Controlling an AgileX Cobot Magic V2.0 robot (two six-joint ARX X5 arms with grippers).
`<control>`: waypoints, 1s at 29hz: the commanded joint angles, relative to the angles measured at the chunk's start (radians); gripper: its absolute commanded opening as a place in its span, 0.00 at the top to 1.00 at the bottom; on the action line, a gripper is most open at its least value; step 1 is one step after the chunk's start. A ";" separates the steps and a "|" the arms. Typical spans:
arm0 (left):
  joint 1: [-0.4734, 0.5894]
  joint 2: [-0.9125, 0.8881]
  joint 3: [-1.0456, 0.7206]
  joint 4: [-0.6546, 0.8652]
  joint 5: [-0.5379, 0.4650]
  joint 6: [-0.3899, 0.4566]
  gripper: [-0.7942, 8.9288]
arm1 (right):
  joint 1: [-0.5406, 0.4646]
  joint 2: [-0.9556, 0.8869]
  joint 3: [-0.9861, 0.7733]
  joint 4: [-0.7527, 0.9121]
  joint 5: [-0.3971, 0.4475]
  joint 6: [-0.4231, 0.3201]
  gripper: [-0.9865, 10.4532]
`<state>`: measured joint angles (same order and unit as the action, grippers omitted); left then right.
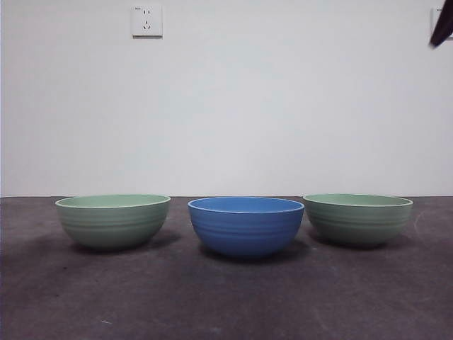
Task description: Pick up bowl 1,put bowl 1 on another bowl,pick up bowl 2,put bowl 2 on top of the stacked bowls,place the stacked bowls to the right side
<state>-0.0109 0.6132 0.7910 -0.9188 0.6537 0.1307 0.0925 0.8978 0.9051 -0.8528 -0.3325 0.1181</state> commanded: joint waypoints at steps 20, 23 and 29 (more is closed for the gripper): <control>-0.004 -0.001 0.003 0.005 0.002 -0.004 0.25 | 0.003 0.624 0.085 0.370 0.131 0.076 0.49; -0.004 -0.001 0.003 0.005 0.002 -0.004 0.25 | 0.003 0.667 0.085 0.409 0.133 0.076 0.51; -0.004 -0.001 0.003 0.005 0.002 -0.004 0.25 | 0.003 0.719 0.085 0.442 0.133 0.076 0.60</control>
<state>-0.0116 0.6132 0.7914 -0.9192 0.6537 0.1303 0.0925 1.6062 0.9882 -0.4187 -0.2050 0.1879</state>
